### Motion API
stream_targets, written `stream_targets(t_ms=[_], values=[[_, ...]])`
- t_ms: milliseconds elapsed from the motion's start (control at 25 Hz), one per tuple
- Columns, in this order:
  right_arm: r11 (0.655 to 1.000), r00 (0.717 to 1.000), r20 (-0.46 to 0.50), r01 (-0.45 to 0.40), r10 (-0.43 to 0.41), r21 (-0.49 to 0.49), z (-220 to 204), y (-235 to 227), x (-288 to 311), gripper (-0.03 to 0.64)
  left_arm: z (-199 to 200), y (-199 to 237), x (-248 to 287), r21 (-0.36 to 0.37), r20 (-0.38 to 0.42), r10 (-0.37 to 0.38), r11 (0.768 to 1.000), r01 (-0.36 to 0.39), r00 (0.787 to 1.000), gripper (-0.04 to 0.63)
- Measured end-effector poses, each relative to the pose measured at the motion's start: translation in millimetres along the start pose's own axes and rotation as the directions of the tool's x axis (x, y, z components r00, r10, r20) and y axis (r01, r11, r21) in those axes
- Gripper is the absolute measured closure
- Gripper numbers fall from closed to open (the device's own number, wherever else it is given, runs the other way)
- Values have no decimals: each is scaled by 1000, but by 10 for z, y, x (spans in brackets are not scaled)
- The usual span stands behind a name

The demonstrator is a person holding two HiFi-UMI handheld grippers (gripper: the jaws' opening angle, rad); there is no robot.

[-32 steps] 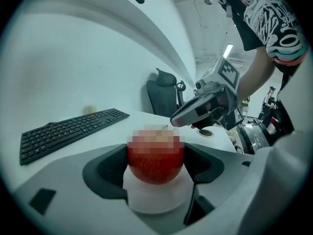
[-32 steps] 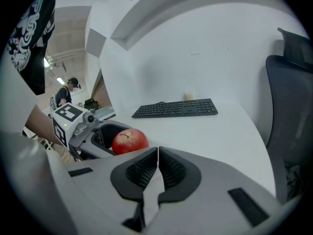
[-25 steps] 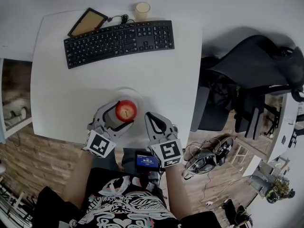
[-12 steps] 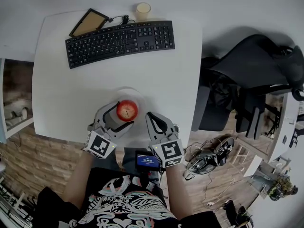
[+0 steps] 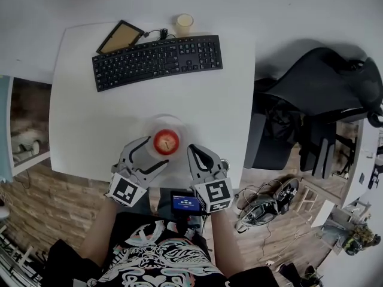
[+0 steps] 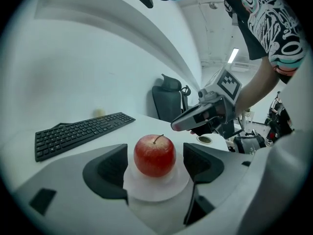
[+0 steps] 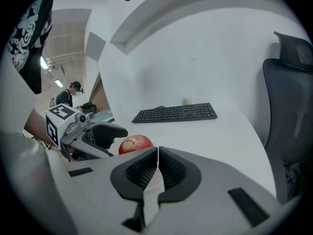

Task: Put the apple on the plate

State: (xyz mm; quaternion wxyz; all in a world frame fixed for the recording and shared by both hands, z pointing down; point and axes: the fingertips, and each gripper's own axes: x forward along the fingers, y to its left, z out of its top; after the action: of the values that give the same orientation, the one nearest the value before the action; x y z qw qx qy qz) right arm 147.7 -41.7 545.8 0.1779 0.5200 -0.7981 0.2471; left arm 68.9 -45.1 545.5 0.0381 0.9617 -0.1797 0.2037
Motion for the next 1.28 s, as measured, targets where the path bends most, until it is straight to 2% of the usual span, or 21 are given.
stream_targets(t_ms=[320, 360, 400, 440, 760, 1000, 1160, 1280], values=[[998, 997, 35, 63, -63, -11, 156, 43, -105, 584, 213, 125, -288, 29, 58, 11, 1000, -12, 998, 247], [997, 997, 39, 71, -70, -12, 177, 63, -115, 584, 243, 152, -336, 39, 62, 19, 999, -21, 998, 308], [997, 996, 44, 79, -78, -15, 202, 82, -132, 584, 278, 179, -378, 45, 69, 27, 999, -30, 997, 547], [996, 995, 50, 88, -86, -21, 233, 100, -155, 584, 323, 198, -411, 44, 80, 29, 998, -33, 996, 580], [988, 984, 98, 150, -146, -41, 487, 252, -306, 584, 670, 343, -616, 80, 145, 40, 995, -52, 989, 580], [981, 974, 145, 184, -174, -56, 725, 401, -420, 584, 872, 406, -816, 80, 204, 43, 995, -61, 978, 580], [977, 968, 169, 200, -186, -69, 893, 454, -521, 585, 1092, 456, -932, 118, 227, 64, 989, -93, 972, 580], [975, 955, 224, 215, -197, -61, 1106, 492, -620, 585, 1255, 485, -1028, 138, 235, 70, 985, -105, 970, 581]])
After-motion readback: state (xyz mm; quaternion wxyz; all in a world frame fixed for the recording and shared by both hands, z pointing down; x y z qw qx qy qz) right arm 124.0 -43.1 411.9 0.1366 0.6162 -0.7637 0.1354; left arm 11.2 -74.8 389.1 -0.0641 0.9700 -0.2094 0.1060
